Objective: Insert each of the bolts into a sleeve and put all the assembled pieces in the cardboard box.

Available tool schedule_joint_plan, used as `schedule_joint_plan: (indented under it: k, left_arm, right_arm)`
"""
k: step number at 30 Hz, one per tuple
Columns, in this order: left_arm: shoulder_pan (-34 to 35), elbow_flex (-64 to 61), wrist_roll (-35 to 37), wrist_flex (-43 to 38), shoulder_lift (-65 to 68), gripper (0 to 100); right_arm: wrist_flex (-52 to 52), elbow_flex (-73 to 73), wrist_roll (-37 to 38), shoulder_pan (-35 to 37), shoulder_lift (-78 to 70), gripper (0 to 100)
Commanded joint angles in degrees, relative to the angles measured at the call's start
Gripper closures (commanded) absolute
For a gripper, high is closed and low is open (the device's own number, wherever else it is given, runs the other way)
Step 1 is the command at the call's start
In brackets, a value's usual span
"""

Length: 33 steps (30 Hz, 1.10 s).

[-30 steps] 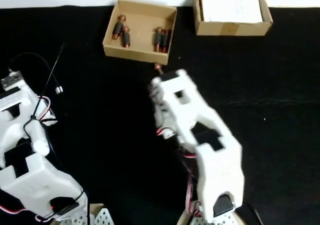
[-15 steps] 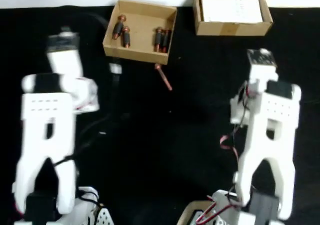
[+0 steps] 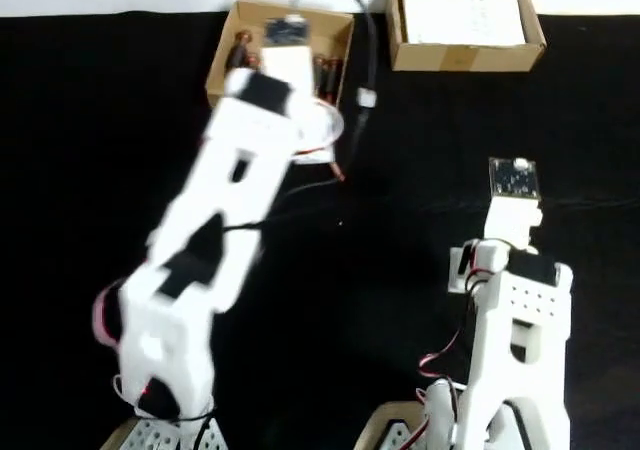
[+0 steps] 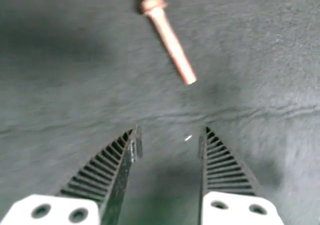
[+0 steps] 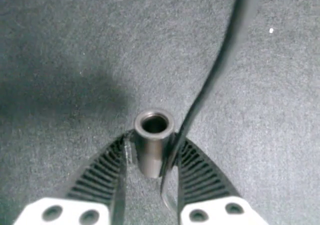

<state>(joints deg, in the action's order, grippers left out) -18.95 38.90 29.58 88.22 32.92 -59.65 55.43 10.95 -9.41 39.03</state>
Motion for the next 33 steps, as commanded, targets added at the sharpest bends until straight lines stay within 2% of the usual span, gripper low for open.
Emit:
schedule_joint_plan:
  k: [1,5,9,18,22,25,28,30,33]
  left_arm:
    - [-1.71,19.65,6.51,2.02,13.58,80]
    - [-1.19,34.42,16.0,5.36,25.45,80]
    - [-0.22,43.56,19.87,5.45,32.13,80]
    - [1.27,45.32,20.22,2.81,39.52,81]
    - [2.77,45.32,19.96,2.9,42.15,87]
    - [3.38,45.32,15.12,3.52,42.86,92]
    - [3.56,45.85,9.85,8.35,42.59,99]
    - [3.47,45.67,6.42,12.92,41.8,99]
    - [3.74,41.89,-0.79,13.98,38.73,99]
  right_arm:
    - [0.66,1.19,0.35,-0.57,3.91,99.1]
    - [0.66,3.12,0.35,-0.57,5.85,99.1]
    - [0.66,3.21,0.35,-0.48,6.55,99.1]
    - [0.66,3.3,0.7,-0.48,6.55,99.1]
    - [0.66,3.3,0.53,-0.57,6.55,99.1]
    - [0.66,3.3,0.44,-0.57,6.55,99.1]
    - [0.66,3.21,0.44,-0.48,6.55,99.1]
    - [0.66,3.12,0.44,-0.48,6.55,99.1]
    - [0.66,3.03,0.44,-0.4,6.55,99.1]
